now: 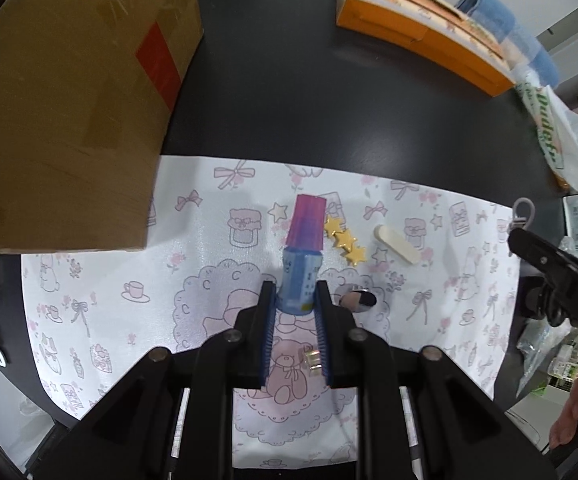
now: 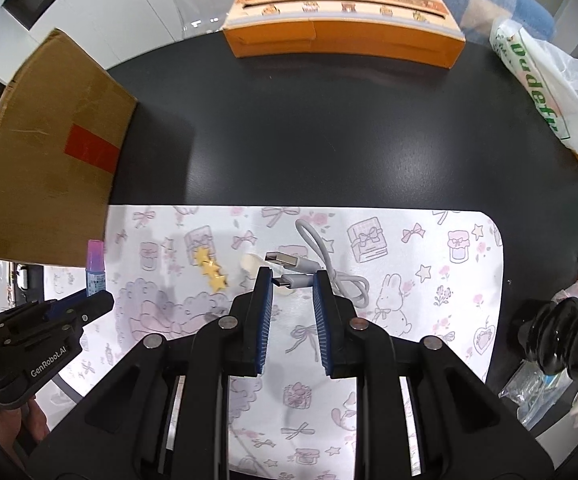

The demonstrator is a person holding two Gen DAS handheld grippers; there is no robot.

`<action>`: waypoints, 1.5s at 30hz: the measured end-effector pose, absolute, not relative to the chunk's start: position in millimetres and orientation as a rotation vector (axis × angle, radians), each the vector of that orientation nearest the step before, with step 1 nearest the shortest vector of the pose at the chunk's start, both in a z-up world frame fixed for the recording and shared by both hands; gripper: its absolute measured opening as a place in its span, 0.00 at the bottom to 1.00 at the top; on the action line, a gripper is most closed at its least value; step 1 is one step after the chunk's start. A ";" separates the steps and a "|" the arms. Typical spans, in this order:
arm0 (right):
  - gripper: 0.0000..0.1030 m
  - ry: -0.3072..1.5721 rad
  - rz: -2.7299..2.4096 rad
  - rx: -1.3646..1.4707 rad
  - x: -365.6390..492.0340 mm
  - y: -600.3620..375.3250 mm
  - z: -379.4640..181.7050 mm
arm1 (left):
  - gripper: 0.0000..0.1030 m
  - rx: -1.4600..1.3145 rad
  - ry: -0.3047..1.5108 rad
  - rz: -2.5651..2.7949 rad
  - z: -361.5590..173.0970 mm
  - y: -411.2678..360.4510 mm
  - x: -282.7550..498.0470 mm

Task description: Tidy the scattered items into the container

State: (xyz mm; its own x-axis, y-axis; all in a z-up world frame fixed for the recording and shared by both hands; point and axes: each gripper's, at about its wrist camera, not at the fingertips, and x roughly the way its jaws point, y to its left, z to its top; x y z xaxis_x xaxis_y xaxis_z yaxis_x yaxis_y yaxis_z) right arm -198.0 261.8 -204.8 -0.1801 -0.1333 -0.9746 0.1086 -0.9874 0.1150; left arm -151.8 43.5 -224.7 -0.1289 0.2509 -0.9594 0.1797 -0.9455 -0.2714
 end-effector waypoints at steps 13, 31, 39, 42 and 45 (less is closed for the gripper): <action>0.20 -0.024 -2.375 1.794 -173.1 239.9 -156.6 | 0.18 -1.913 -0.507 2.360 -183.6 38.3 -141.7; 0.20 0.053 -2.421 1.665 -162.0 194.8 -96.7 | 0.18 -1.775 -0.573 2.455 -135.2 -0.3 -129.6; 0.20 0.124 -2.402 1.609 -164.2 163.9 -81.7 | 0.18 -1.730 -0.611 2.499 -118.8 -24.9 -123.7; 0.20 0.153 -2.388 1.588 -165.5 151.5 -77.4 | 0.18 -1.716 -0.627 2.521 -114.2 -36.0 -121.3; 0.20 0.172 -2.373 1.566 -166.5 137.7 -73.0 | 0.18 -1.709 -0.648 2.539 -111.1 -48.6 -118.5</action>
